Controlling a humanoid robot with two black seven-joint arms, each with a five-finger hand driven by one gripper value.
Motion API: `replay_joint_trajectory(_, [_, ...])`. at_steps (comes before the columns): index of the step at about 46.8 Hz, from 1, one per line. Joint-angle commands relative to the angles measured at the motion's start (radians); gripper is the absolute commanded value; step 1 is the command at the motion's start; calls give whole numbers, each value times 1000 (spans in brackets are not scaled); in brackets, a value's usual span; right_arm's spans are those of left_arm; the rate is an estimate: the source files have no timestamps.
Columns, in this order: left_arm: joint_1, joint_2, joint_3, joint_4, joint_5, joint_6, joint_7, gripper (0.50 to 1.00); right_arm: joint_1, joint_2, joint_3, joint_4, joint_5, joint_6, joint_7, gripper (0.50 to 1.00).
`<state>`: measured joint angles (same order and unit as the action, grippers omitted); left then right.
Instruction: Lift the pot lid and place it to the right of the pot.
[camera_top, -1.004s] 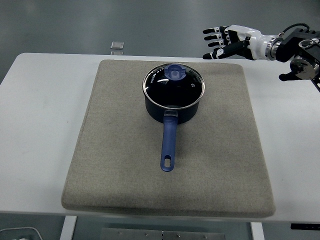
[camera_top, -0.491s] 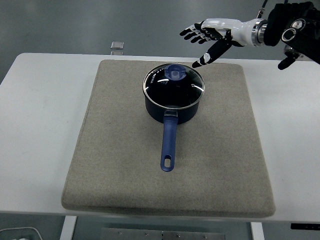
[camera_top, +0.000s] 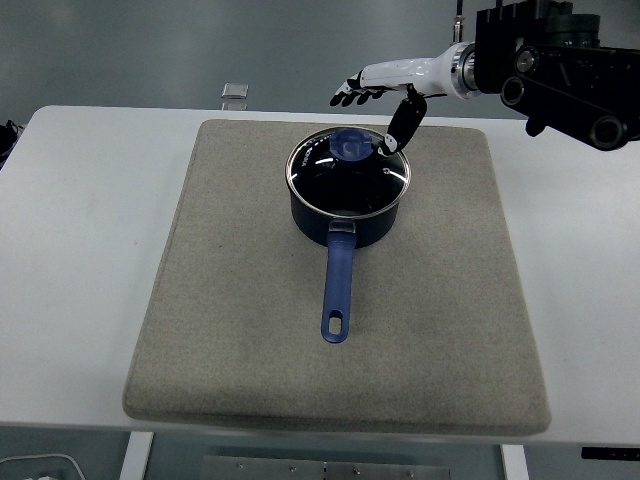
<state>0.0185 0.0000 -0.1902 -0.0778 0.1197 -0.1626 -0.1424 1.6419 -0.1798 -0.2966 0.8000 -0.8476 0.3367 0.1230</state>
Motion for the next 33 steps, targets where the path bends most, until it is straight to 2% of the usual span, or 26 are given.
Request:
replay_joint_trajectory(1, [0,0,0,1,0,0,0,1000,10,17,-33,-1,-11,-11,0,930])
replay_joint_trajectory(6, [0,0,0,0,0,0,0,1000,16,28,-50,-1,-25,-30,0,928])
replay_joint_trajectory(18, [1,0,0,1,0,0,0,1000,18,42,-58,-1,-25,-31,0,926])
replay_joint_trajectory(25, [0,0,0,1,0,0,0,1000,18,45,-61,-1,-25,-31,0,909])
replay_joint_trajectory(33, [0,0,0,0,0,0,0,1000,16,46,-70,-1,-27,-31,0,866])
